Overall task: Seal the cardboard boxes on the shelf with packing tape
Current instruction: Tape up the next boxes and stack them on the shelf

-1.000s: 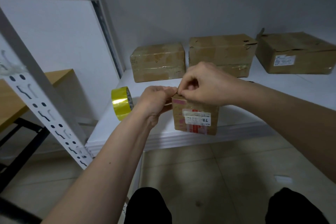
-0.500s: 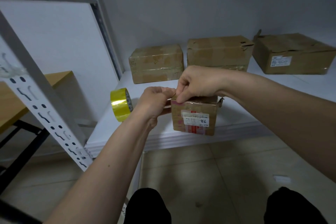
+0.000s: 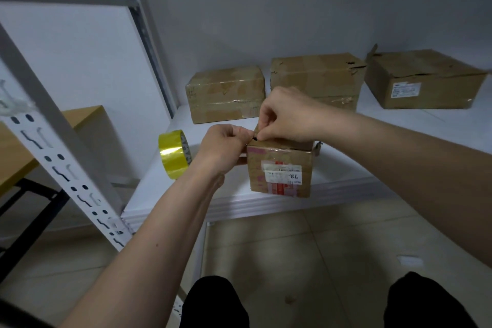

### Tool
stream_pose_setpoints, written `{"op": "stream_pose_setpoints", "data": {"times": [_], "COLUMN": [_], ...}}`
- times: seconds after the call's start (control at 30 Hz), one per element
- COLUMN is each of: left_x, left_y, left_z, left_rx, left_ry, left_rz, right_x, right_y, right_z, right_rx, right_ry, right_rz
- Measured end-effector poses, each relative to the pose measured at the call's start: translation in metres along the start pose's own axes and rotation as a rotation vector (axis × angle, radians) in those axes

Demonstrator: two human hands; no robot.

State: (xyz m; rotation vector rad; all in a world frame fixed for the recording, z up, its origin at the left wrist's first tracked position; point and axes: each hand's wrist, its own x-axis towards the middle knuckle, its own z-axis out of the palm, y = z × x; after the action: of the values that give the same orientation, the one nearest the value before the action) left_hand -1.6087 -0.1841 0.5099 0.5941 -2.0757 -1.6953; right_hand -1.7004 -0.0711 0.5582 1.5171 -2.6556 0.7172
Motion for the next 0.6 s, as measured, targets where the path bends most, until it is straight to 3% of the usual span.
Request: {"op": "stream_pose_setpoints", "data": {"times": [0.17, 0.27, 0.47, 0.6], "left_x": [-0.001, 0.003, 0.006, 0.014], "left_y": [0.002, 0.001, 0.005, 0.024], "left_z": [0.000, -0.001, -0.005, -0.016], "left_rx": [0.060, 0.129, 0.272, 0.551], "left_ry": [-0.002, 0.012, 0.010, -0.085], "left_rz": [0.035, 0.067, 0.152, 0.233], "right_x": [-0.005, -0.006, 0.009, 0.014], "right_y": [-0.011, -0.019, -0.006, 0.015], "right_z": [0.002, 0.001, -0.008, -0.009], "right_rx": [-0.412, -0.501, -0.232, 0.019], "right_ry": [0.043, 0.029, -0.089, -0.156], "right_rz": [-0.173, -0.205, -0.122, -0.012]}}
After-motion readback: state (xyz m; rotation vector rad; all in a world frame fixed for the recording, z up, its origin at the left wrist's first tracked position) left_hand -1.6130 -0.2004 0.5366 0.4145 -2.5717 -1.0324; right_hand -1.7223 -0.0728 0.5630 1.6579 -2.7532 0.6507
